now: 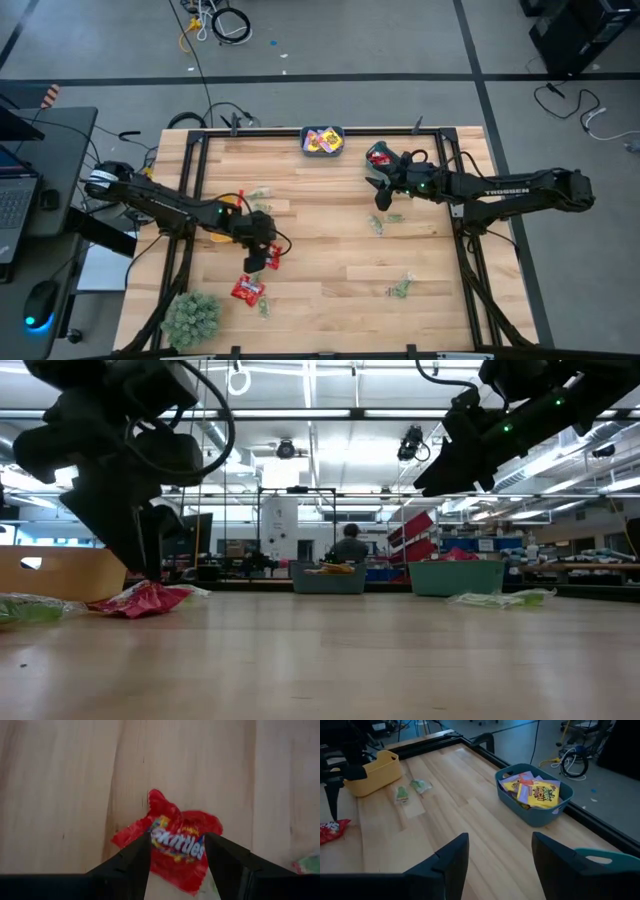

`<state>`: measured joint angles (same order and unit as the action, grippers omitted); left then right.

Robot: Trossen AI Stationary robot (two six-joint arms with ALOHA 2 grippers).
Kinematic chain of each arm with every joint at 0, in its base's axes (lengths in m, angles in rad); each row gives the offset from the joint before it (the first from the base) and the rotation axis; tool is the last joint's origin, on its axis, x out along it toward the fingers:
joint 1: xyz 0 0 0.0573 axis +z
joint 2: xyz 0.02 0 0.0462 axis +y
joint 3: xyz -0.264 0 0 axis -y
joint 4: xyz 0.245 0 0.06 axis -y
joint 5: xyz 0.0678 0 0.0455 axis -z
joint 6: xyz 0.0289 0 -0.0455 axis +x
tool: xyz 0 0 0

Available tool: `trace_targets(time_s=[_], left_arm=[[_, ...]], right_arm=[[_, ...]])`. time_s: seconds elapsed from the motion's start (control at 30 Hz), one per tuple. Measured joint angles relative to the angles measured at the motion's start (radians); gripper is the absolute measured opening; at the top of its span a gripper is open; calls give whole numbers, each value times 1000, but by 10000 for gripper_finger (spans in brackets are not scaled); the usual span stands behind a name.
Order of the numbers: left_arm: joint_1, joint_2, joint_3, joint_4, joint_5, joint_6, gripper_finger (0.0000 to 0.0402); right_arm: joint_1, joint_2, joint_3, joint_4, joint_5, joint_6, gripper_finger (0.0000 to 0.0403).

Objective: Sort candy
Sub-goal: Put the red candy into the green bin

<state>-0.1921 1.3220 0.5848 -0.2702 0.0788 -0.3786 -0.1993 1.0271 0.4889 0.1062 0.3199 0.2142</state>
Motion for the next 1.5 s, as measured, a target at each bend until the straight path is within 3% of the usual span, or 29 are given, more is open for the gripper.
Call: trace_targets(time_s=[0.3,0.67,0.83,0.93,1.07,1.23,1.33,1.5], left_arm=[[0,0,-53,50,-42,3,166],[5,1,-32,88,-60,72,8],[19,1,39,155,-114,209,3],[58,1,64,286,-116,276,2],[143,1,64,444,-110,244,1],[233,1,64,539,-227,164,1],[245,18,64,631,-300,210,1],[244,96,64,796,-340,299,0]], right_arm=[[0,0,0,0,0,0,201],[13,-2,0,6,0,-5,201],[95,-18,0,42,-7,-48,190],[170,-3,0,94,-40,-59,181],[277,66,0,200,-41,-68,175],[336,176,23,332,12,-5,173],[346,251,80,333,79,13,173],[348,373,187,330,164,-93,174]])
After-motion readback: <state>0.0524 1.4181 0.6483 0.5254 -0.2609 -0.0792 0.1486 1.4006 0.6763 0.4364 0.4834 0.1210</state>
